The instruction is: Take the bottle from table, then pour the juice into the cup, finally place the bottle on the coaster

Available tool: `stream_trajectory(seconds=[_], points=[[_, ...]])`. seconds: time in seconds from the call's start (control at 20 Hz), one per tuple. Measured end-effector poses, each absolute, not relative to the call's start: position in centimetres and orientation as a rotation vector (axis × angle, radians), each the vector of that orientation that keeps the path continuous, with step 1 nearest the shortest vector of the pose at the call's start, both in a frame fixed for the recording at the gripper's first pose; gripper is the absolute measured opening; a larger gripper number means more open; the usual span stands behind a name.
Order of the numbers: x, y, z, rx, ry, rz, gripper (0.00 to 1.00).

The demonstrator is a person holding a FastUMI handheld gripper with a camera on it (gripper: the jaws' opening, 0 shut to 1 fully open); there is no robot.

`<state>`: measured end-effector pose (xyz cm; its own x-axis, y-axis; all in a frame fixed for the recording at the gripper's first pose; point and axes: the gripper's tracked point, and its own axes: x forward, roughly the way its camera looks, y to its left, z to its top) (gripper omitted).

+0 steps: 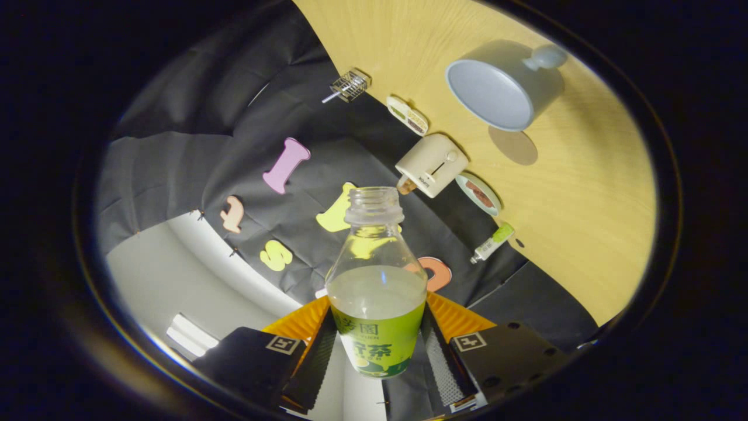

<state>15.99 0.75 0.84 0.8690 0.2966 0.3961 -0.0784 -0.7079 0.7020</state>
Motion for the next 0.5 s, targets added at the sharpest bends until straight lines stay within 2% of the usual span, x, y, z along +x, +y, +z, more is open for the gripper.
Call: stream_trajectory(seconds=[0.2,0.5], points=[[16.1,2.6,0.5,2.057,0.241,0.560,0.80],[14.9,0.2,2.7,1.931,0.106,0.585,0.80]])
